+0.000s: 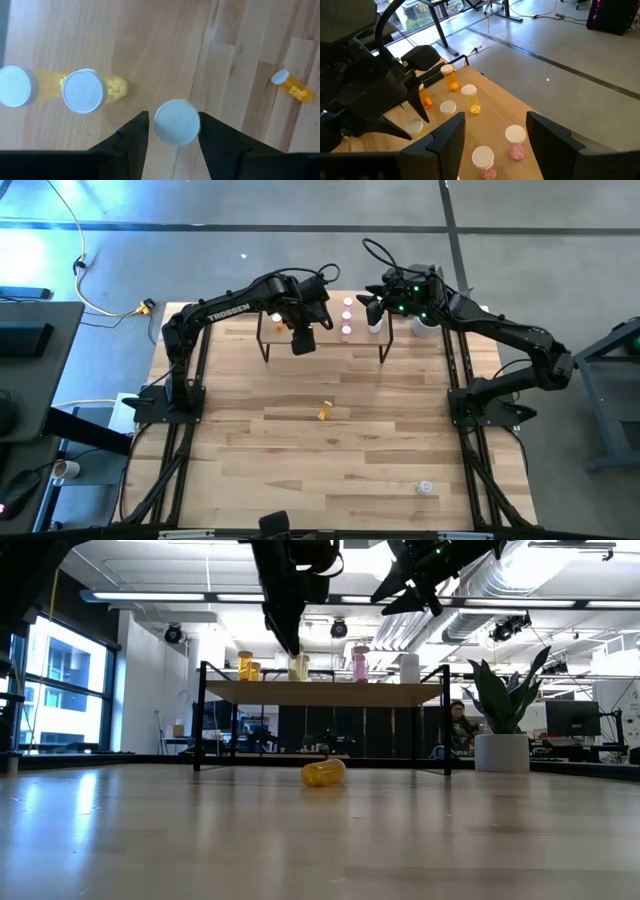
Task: Pick and place medicine bottles onto shelf by color
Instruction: Put the yellow pill bottle on the shelf aligned with other yellow pill bottles
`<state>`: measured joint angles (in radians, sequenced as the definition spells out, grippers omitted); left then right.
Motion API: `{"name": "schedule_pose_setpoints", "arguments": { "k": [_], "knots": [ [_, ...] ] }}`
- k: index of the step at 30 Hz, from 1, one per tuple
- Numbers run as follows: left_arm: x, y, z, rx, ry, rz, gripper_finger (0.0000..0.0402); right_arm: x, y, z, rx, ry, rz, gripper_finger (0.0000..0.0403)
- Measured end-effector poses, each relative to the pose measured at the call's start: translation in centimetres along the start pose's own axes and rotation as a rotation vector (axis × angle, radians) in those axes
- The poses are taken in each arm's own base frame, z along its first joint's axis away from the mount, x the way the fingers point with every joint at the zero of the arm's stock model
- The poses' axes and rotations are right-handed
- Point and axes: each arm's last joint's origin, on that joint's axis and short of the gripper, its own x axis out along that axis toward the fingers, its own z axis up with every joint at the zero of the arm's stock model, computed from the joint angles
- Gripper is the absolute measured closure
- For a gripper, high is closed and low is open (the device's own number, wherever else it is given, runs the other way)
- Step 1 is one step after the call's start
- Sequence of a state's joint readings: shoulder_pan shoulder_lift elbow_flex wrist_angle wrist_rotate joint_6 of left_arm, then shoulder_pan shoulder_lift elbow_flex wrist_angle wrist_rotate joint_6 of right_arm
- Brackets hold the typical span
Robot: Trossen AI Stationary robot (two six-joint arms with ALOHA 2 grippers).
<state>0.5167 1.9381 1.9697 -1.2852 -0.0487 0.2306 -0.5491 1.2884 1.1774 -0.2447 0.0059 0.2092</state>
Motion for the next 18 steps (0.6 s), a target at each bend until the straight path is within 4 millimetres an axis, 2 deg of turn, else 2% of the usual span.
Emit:
{"name": "schedule_pose_setpoints", "arguments": {
  "k": [18],
  "knots": [
    [-0.01,0.17,0.23,0.007,-0.016,0.050,0.0263,0.00,0.00,0.00,0.003,0.000,0.000,0.0203]
  ]
}}
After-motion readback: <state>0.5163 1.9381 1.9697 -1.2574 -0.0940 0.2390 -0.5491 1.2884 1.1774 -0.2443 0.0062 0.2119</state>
